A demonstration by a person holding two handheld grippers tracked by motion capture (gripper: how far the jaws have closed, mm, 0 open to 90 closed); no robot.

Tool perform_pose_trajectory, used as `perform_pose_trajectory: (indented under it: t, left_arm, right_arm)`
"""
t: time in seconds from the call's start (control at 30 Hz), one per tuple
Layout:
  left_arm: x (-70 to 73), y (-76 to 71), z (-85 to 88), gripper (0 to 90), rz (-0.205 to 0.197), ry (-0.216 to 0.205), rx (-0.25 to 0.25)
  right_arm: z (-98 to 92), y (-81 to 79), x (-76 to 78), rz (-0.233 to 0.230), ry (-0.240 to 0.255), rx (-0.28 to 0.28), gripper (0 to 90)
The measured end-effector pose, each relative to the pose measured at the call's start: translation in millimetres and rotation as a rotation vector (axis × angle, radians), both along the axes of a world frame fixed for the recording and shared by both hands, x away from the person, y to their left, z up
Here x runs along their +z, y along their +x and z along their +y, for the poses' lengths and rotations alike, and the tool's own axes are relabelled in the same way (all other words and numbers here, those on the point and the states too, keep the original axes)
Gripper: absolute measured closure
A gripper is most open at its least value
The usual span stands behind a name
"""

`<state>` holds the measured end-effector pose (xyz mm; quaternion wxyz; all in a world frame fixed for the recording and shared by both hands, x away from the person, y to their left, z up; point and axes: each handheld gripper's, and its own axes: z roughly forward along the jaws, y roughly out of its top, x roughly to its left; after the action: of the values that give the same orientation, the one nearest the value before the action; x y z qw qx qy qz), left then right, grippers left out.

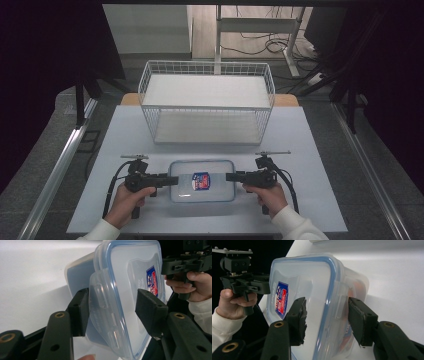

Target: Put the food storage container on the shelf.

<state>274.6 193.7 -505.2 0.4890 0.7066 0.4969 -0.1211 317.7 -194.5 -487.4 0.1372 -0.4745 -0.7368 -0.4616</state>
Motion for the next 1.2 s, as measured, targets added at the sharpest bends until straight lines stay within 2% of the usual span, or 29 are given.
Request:
perform_pose_trajectory:
  t: [0.37,0.5,0.77,0.97,1.2]
  left_arm:
    - [3.7,-4.0,-0.2,48.3,-0.009,0.014,-0.002]
    - [6.0,-5.4,-1.2,48.4,-0.015,0.027,0.0]
    - [13.2,-4.8,-1.4,49.0,-0.039,0.026,0.009]
    - [17.7,0.9,-0.1,49.3,-0.054,0.023,0.01]
    - [24.1,18.3,0.2,49.5,-0.072,0.024,0.008]
  right_arm:
    - [-0.8,-6.3,2.7,-0.023,0.0,-0.001,52.5]
    - [-0.3,-6.8,3.6,-0.038,-0.001,-0.002,52.5]
    - [-0.6,-8.1,9.0,-0.077,0.0,0.005,52.6]
    - [0.1,-6.1,13.2,-0.125,0.003,0.007,52.6]
    - [-0.1,6.9,18.1,-0.168,0.011,0.004,52.7]
